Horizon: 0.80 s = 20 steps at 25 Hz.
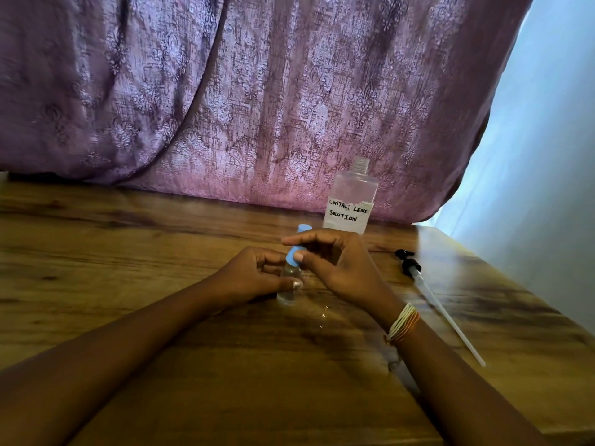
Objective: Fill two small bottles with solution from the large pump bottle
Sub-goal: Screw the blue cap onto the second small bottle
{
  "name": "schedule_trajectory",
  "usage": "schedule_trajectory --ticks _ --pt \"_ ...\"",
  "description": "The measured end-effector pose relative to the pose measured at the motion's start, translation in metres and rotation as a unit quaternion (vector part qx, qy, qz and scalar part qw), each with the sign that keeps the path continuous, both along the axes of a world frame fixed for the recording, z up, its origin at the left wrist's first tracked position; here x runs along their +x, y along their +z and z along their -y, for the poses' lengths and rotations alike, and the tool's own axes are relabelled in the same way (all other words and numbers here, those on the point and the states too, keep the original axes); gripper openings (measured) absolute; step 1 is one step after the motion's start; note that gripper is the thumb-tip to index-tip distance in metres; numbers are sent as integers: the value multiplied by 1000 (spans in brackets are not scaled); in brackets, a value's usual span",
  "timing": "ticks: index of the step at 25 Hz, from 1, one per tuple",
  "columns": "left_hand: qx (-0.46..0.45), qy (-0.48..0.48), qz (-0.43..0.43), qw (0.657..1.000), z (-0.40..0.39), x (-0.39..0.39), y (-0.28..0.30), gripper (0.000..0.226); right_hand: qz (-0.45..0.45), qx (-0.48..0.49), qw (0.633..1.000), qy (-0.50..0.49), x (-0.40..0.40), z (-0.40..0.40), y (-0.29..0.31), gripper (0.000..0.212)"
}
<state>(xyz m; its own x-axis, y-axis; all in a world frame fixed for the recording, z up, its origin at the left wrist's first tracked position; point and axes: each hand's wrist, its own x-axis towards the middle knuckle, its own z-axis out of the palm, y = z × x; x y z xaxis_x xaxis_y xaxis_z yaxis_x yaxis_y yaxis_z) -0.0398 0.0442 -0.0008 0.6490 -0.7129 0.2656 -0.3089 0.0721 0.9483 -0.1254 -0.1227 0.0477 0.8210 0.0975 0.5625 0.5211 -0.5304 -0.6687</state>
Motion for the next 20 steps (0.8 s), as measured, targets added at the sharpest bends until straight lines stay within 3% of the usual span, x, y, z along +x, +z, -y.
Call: schedule_trajectory --ticks 6,11,13,17,20 --pt "10 8 9 1000 0 -1 2 19 16 -15 998 -51 1 -7 -3 17" --pt "11 20 3 1000 -1 -3 4 15 25 16 996 -83 5 -15 -9 24" --pt "17 22 13 1000 -1 -3 4 13 6 12 998 -69 3 -13 -6 26" --pt "11 11 -10 1000 1 1 0 27 -77 33 995 55 -1 3 4 46" --pt "15 13 1 1000 1 1 1 25 -80 24 996 35 0 5 5 42"
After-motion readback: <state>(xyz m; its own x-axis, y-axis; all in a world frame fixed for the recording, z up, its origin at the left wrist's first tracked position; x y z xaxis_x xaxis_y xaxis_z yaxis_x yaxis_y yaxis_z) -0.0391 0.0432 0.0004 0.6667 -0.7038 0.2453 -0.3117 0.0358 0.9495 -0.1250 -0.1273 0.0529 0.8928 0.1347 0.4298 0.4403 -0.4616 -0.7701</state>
